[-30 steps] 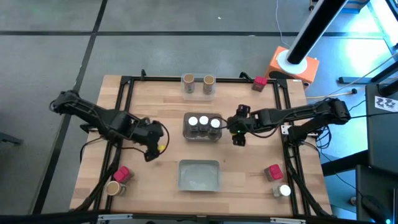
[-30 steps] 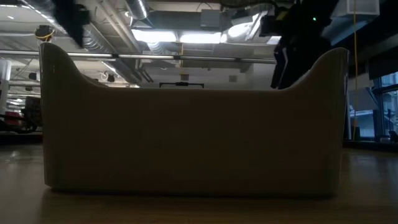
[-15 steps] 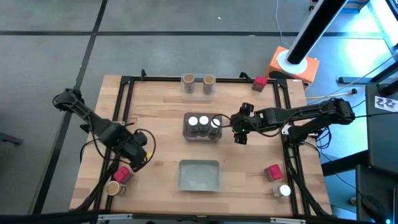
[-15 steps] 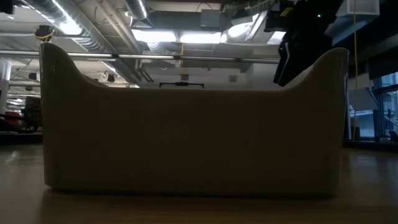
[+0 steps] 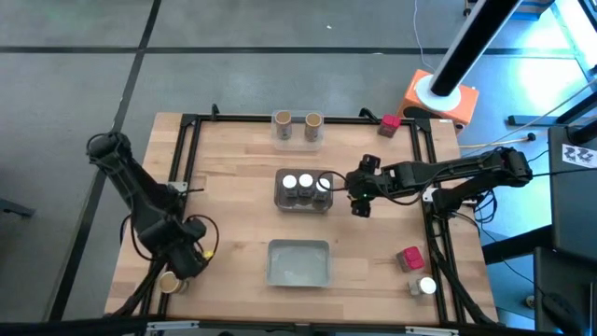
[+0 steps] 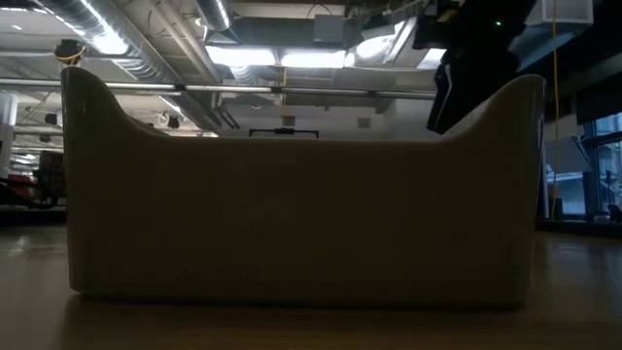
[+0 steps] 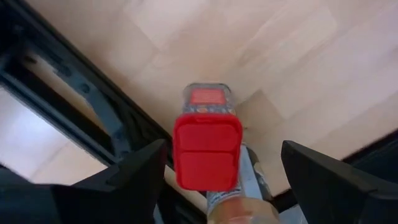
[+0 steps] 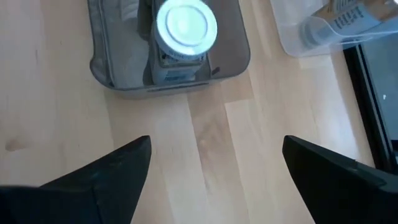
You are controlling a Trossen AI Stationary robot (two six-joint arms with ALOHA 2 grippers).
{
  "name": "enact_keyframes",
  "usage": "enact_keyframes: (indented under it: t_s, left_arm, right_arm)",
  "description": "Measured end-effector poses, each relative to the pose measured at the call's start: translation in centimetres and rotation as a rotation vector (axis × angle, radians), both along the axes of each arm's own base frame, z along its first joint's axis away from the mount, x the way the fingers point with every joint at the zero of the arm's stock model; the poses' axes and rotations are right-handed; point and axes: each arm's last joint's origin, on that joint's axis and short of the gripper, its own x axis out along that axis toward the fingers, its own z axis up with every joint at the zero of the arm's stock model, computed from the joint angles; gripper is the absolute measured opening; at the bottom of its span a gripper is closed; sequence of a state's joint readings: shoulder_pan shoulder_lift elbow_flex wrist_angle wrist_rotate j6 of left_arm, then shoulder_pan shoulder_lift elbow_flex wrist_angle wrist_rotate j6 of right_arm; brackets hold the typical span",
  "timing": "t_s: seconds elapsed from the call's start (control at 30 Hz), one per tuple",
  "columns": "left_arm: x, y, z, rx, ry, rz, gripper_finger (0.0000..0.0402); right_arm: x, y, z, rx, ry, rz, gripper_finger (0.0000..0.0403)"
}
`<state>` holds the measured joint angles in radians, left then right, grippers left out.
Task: Sort spices by type
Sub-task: Put the bottom left red seasoning can into the gray bin
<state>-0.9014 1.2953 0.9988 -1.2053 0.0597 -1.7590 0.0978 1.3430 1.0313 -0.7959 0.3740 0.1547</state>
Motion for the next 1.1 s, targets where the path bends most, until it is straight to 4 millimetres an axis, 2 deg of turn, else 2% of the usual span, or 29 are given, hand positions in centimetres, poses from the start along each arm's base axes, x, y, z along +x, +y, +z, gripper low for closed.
enact_keyframes:
  t_s: [0.4,0.77,0.87,1.03,1.1]
  left_arm:
    - [-1.2,-0.9,-2.1,-0.013,0.003,-0.002,0.0301]
    - [-1.8,-0.5,-5.0,-0.017,0.025,-0.015,0.0298]
    - [-1.7,-0.4,-5.0,-0.019,0.028,-0.031,0.0277]
    - [-0.8,0.1,-5.0,-0.027,0.016,-0.081,0.0209]
    - [-0.4,0.4,-5.0,-0.03,0.01,-0.108,0.0203]
  right_arm:
    - [0.1,0.1,0.0,0.04,-0.005,0.021,0.0363]
    - [0.1,0.1,0.0,0.037,-0.002,0.028,0.0363]
    - [0.1,0.1,0.0,0.036,-0.002,0.028,0.0363]
    - [0.1,0.0,0.0,-0.005,-0.004,0.015,0.0363]
    - [0.1,0.0,0.0,-0.014,-0.001,0.011,0.0363]
